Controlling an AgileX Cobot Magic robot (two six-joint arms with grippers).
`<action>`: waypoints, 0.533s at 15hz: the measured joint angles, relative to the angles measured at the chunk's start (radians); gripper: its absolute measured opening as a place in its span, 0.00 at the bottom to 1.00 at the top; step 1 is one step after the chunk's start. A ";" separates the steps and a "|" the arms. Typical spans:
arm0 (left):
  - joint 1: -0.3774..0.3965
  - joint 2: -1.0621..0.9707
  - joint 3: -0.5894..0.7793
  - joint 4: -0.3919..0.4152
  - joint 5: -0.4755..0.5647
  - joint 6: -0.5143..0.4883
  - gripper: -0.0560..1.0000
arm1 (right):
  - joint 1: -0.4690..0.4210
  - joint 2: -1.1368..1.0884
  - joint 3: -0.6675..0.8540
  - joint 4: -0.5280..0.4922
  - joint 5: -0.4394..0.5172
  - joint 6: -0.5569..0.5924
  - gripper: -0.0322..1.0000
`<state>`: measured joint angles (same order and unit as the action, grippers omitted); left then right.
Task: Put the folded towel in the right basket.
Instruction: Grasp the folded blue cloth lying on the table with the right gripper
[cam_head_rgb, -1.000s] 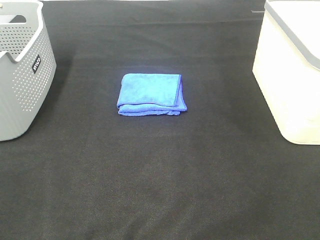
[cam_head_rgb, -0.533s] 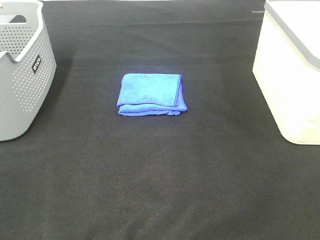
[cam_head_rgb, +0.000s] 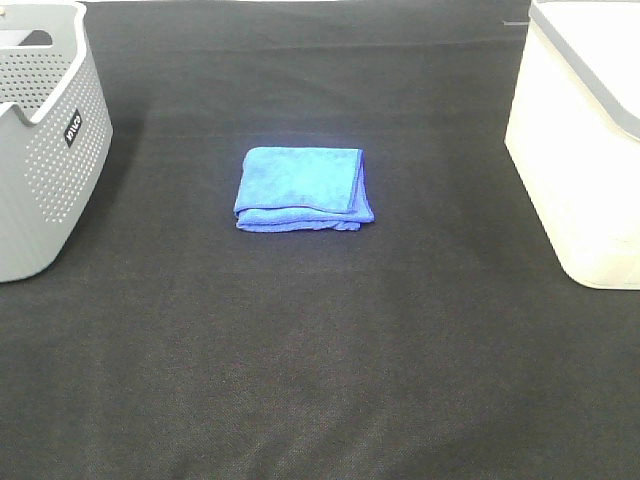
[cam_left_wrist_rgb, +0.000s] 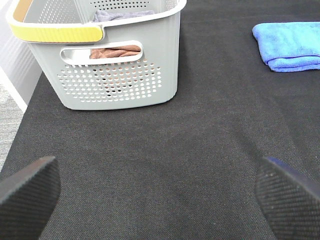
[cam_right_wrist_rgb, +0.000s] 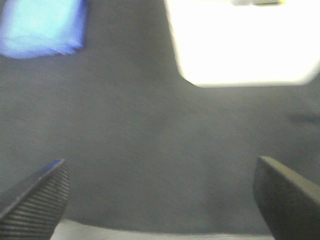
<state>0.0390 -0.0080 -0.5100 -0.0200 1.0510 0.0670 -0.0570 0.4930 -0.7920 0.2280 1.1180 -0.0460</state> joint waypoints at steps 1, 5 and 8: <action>0.000 0.000 0.000 0.000 0.000 0.000 0.99 | 0.000 0.154 -0.130 0.046 0.025 -0.003 0.96; 0.000 0.000 0.000 0.000 0.000 0.000 0.99 | 0.000 0.724 -0.636 0.090 0.089 -0.006 0.96; 0.000 0.000 0.000 0.000 0.000 0.000 0.99 | 0.000 0.873 -0.770 0.143 0.089 -0.008 0.96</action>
<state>0.0390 -0.0080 -0.5100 -0.0200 1.0510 0.0670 -0.0570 1.3660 -1.5620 0.3710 1.2070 -0.0540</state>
